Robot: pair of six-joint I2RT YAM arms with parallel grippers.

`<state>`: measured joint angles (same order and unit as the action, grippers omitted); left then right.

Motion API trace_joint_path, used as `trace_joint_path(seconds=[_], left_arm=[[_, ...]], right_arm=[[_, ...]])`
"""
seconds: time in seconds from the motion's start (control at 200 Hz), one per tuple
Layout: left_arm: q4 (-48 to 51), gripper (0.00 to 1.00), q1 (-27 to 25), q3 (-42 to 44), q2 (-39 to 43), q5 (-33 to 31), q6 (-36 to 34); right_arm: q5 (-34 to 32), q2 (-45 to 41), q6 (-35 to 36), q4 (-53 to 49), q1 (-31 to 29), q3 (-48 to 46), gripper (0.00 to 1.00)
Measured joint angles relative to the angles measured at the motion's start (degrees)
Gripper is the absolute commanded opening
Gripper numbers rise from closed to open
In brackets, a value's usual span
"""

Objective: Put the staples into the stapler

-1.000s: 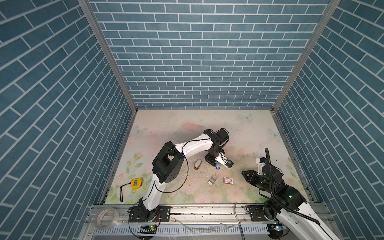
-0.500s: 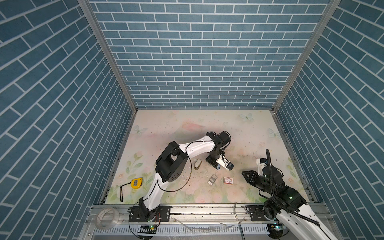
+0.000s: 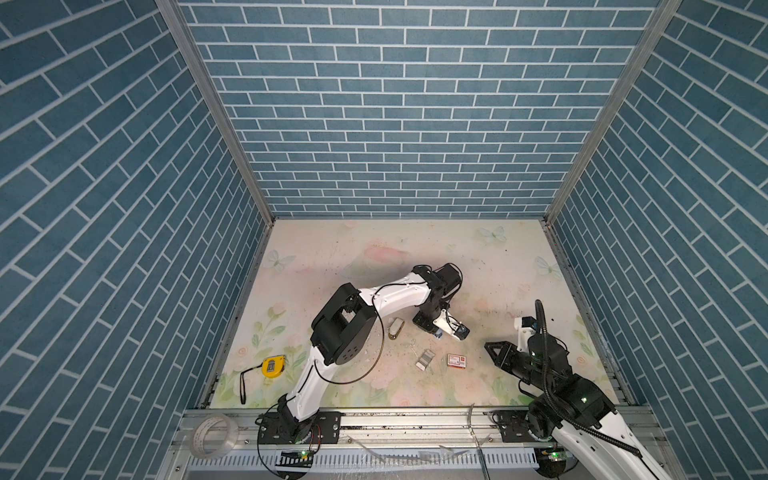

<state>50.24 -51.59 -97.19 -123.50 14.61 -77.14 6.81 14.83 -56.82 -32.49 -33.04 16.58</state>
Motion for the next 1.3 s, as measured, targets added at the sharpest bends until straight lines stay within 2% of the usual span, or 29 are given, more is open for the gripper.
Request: trace_joint_path(seconds=[0.18,0.46,0.695,0.885,1.145,1.3], left_arm=[[0.09,0.12,0.00,-0.02,0.00,0.02,0.96],[2.25,0.11,0.61,-0.44,0.00,2.10,5.75],[2.62,0.11,2.54,-0.83,0.04,4.66,11.39],[1.60,0.09,4.72,-0.28,1.51,6.08,15.91],[-1.27,0.08,5.60,3.98,10.75,7.63,21.31],[-2.16,0.06,5.57,4.35,12.96,8.28,23.67]], right_arm=[[0.07,0.00,-0.02,-0.02,0.00,-0.61,0.18],[1.16,2.16,-0.22,1.03,0.00,-1.44,0.18],[3.21,6.64,-0.33,5.68,0.00,-1.46,0.18],[6.88,13.22,-0.35,13.88,0.00,-1.95,0.19],[12.61,27.19,0.09,26.51,0.15,-1.31,0.20],[15.96,35.08,0.59,32.54,0.85,1.55,0.21]])
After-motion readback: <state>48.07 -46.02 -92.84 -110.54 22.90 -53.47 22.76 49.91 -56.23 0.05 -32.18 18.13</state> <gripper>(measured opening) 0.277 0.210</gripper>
